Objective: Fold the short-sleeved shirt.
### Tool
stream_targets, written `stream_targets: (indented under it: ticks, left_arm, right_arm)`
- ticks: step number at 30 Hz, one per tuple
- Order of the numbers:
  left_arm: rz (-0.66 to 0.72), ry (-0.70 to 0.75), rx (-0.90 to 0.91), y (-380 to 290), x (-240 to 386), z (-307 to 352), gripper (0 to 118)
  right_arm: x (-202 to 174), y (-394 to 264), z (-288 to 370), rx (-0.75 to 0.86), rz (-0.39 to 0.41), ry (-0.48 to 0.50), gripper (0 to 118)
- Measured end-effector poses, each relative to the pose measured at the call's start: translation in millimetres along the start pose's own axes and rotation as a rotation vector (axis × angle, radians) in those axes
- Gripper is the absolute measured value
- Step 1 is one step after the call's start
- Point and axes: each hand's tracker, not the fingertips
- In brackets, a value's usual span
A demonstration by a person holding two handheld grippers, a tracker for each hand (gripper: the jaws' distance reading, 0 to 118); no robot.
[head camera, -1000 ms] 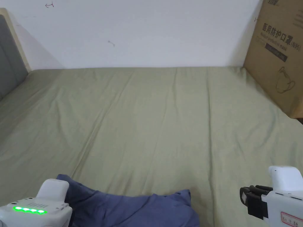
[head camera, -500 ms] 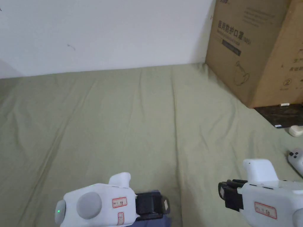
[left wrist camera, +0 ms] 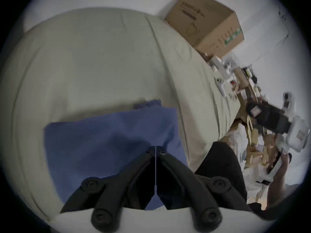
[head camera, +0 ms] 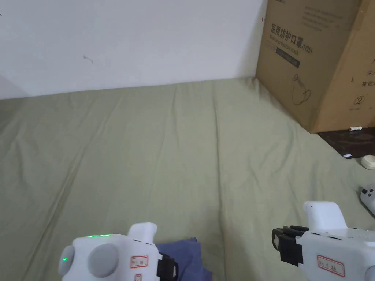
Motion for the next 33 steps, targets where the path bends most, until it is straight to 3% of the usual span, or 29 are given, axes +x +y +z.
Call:
stream_targets:
  ticks: [5, 13, 15, 20, 25, 28, 31, 33]
  left_arm:
    - [-0.031, 0.027, -0.095, 3.3, 11.0, -59.4, 0]
    - [0.171, -0.348, 0.003, -4.6, 0.1, -21.4, 0]
    - [0.190, -0.342, 0.098, -13.1, -14.1, 6.2, 0]
    - [0.246, -0.162, 0.288, -44.5, -73.7, 83.2, 0]
    - [0.429, -0.064, 0.334, -86.2, -138.9, 116.8, 0]
    - [0.469, -0.091, 0.365, -103.1, -154.0, 116.3, 1]
    - [0.481, -0.183, 0.346, -104.4, -163.2, 102.3, 1]
    - [0.492, -0.298, 0.310, -100.2, -166.9, 86.7, 2]
  right_arm:
    - [3.0, -5.8, 0.7, -0.021, -0.007, -0.020, 1]
    - [4.5, -3.2, -3.0, -0.028, -0.045, 0.012, 1]
    - [0.3, -0.2, -9.2, -0.032, -0.058, 0.063, 1]
    - [-39.6, 5.8, -54.0, -0.165, 0.008, 0.238, 1]
    - [-82.5, -9.7, -124.7, -0.371, -0.053, 0.437, 1]
    - [-83.9, -21.4, -151.2, -0.437, -0.061, 0.410, 1]
    - [-60.2, -30.3, -156.1, -0.446, -0.085, 0.374, 1]
    - [-39.0, -36.2, -155.1, -0.460, -0.161, 0.390, 1]
